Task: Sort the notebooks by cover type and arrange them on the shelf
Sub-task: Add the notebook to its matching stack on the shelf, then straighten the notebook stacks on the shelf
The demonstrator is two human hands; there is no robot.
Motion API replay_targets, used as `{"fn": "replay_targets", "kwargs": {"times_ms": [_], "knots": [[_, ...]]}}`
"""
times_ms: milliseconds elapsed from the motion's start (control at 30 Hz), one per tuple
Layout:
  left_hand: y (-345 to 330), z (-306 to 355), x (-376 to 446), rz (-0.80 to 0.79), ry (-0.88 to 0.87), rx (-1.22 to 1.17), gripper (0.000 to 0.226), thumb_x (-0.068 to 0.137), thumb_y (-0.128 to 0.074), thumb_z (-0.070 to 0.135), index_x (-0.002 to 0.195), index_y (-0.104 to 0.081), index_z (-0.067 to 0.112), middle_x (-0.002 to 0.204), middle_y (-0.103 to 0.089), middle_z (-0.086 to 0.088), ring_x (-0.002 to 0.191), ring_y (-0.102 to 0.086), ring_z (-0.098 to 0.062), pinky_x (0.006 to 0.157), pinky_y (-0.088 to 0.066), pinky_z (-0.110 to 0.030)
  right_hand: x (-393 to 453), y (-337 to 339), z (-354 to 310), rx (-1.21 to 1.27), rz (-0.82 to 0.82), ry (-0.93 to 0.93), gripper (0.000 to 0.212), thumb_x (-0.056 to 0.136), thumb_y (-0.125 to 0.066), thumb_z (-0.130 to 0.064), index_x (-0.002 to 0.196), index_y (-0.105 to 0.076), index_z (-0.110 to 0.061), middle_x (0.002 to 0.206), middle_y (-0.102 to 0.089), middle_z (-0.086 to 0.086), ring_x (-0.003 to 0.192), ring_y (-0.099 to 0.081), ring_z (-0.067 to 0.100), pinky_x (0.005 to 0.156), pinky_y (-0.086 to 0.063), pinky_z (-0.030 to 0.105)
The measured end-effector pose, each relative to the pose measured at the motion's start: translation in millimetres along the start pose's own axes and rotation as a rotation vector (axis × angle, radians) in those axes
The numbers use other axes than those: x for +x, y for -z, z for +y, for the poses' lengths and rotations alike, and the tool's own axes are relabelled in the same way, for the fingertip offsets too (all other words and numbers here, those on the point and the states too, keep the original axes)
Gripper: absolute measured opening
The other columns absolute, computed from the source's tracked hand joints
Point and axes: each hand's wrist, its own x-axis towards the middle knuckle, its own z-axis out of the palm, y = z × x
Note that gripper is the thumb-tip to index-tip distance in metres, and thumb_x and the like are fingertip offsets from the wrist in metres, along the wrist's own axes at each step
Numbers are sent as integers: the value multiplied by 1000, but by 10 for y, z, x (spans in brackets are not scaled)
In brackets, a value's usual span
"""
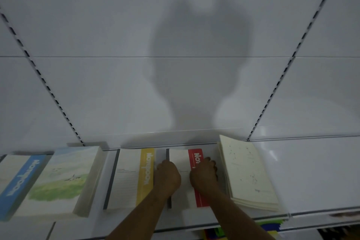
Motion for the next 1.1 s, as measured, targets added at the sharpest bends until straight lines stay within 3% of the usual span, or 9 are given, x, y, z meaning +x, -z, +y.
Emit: {"fn": "replay_targets", "kwargs": {"times_ms": [200,333,433,533,633,733,867,1000,1100], "knots": [[190,277,-134,263,-159,-1,41,89,-55,20,125,-39,8,125,-43,-12,115,-45,-27,89,-45,-33,-98,426,-384,306,170,310,47,92,-54,-26,135,-41,-13,132,-49,5,118,-49,20,98,-43,31],[178,700,-111,17,-246,-454,27,92,-54,34,106,-53,10,110,-63,-13,92,-63,-24,82,-56,-40,43,904,-235,389,358,250,42,92,-56,-27,131,-48,-14,128,-55,5,115,-53,20,97,-45,34],[23,1025,-239,-215,-241,-619,59,90,-55,48,132,-44,9,131,-55,-11,111,-59,-23,87,-48,-29,242,1132,233,254,420,83,52,89,-56,-33,134,-45,-11,132,-49,13,123,-45,30,99,-38,42],[-130,1305,-286,-315,-112,-687,88,81,-61,57,145,-26,8,144,-43,-9,124,-51,-27,95,-46,-33,487,1316,726,215,307,-161,69,86,-56,-50,139,-38,-10,140,-41,16,131,-37,34,104,-33,47],[-247,1430,-238,-375,11,-781,93,74,-65,60,142,-34,4,138,-51,-10,117,-56,-27,95,-49,-34,784,1353,1207,291,73,-270,88,84,-53,-63,144,-29,-4,146,-35,20,134,-35,38,109,-32,48],[-377,1598,-312,-367,109,-907,73,76,-68,50,126,-53,0,121,-62,-10,104,-62,-27,91,-51,-33,961,1275,1559,389,-158,-247,90,85,-46,-67,144,-30,-1,147,-36,21,132,-39,38,111,-32,47],[-494,1810,-281,-339,237,-1016,66,66,-77,39,117,-60,0,104,-69,-13,88,-68,-29,80,-57,-39,1078,1188,1760,377,-161,-123,82,86,-51,-60,143,-29,-5,140,-43,19,126,-45,36,106,-39,47],[-562,1934,-447,-409,302,-1154,32,76,-77,24,100,-69,4,90,-73,-16,78,-70,-29,70,-58,-37,1208,1278,1933,373,-181,-89,82,81,-56,-59,138,-36,-4,135,-48,17,121,-50,34,101,-43,42],[-606,1974,-510,-437,327,-1231,27,76,-77,23,95,-70,5,90,-74,-16,85,-69,-30,78,-57,-39,1291,1342,2092,445,-240,-51,80,74,-59,-65,125,-54,-2,118,-61,15,104,-61,30,90,-51,38]]}}
